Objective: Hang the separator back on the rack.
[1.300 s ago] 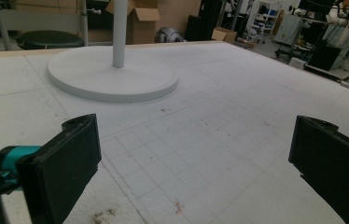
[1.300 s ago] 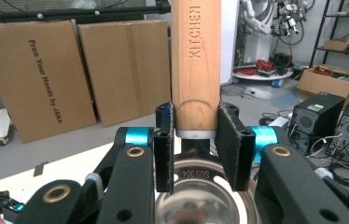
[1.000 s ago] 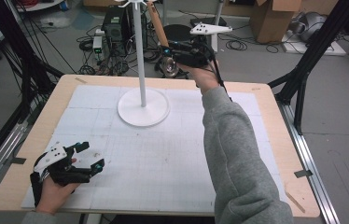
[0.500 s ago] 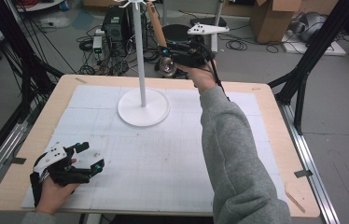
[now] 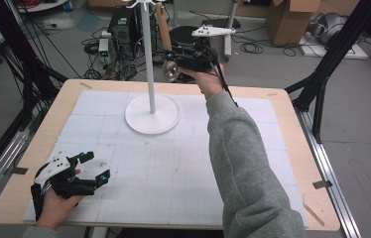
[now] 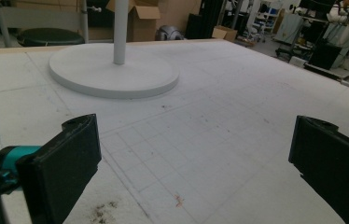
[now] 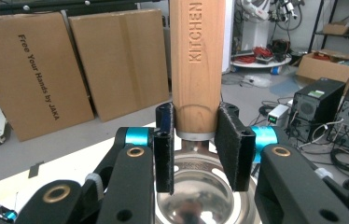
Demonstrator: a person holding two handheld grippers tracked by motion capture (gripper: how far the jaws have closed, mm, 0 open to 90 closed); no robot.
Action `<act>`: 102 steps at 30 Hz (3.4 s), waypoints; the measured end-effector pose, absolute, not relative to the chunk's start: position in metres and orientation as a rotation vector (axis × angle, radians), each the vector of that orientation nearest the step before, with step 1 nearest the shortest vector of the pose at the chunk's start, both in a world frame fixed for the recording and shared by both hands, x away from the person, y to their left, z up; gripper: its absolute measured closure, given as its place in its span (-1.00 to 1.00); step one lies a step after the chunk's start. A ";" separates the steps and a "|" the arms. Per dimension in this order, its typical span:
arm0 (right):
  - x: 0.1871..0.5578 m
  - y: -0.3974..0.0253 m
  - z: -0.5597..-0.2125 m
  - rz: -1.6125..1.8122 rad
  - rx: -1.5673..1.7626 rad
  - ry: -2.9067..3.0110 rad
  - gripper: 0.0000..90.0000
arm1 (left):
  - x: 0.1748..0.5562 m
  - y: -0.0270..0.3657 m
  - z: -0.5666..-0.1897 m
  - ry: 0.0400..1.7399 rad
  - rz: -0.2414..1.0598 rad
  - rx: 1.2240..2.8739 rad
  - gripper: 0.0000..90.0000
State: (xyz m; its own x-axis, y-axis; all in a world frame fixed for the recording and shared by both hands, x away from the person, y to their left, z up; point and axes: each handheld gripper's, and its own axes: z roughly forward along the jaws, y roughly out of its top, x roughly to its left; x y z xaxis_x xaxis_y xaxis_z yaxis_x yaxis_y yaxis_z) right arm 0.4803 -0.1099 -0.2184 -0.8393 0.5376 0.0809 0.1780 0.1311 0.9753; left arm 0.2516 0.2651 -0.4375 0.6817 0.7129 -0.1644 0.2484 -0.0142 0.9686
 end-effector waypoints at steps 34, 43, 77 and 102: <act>0.473 -0.103 -0.232 1.702 0.682 2.102 -0.16 | 0.250 0.267 -0.438 0.819 0.441 1.587 -0.94; 0.455 -0.114 -0.244 1.708 0.605 2.184 -0.69 | 0.251 0.263 -0.440 0.824 0.441 1.600 -0.94; 0.401 -0.194 -0.292 1.635 0.545 2.253 -0.99 | 0.259 0.258 -0.438 0.831 0.458 1.588 -0.94; 0.371 -0.265 -0.336 1.610 0.638 2.243 -0.99 | 0.268 0.254 -0.437 0.833 0.473 1.554 -0.94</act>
